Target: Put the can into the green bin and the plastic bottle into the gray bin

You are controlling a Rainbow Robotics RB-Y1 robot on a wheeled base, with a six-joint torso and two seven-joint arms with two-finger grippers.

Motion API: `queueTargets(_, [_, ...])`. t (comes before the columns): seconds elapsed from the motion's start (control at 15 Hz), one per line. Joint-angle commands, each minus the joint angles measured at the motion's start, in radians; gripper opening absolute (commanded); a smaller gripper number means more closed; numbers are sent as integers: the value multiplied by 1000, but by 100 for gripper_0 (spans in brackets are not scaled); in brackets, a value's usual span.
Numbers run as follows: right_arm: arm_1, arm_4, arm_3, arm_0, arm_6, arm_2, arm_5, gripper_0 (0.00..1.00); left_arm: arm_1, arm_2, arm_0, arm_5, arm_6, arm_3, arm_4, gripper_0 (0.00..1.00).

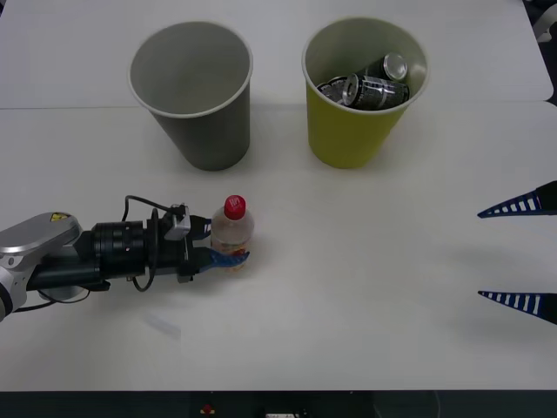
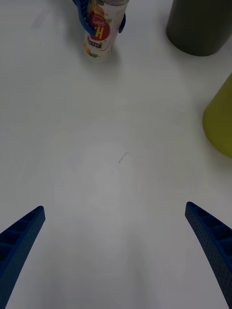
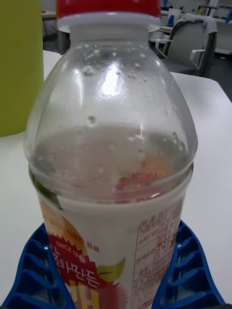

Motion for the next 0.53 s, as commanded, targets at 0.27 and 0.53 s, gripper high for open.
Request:
queueTargets(0.27, [0, 0, 0, 0, 0, 0, 0, 100, 34, 34, 2, 0, 65, -55, -64, 0])
queueTargets(0.53, [0, 0, 0, 0, 0, 0, 0, 100, 86, 144, 63, -2, 246, -207, -218, 0])
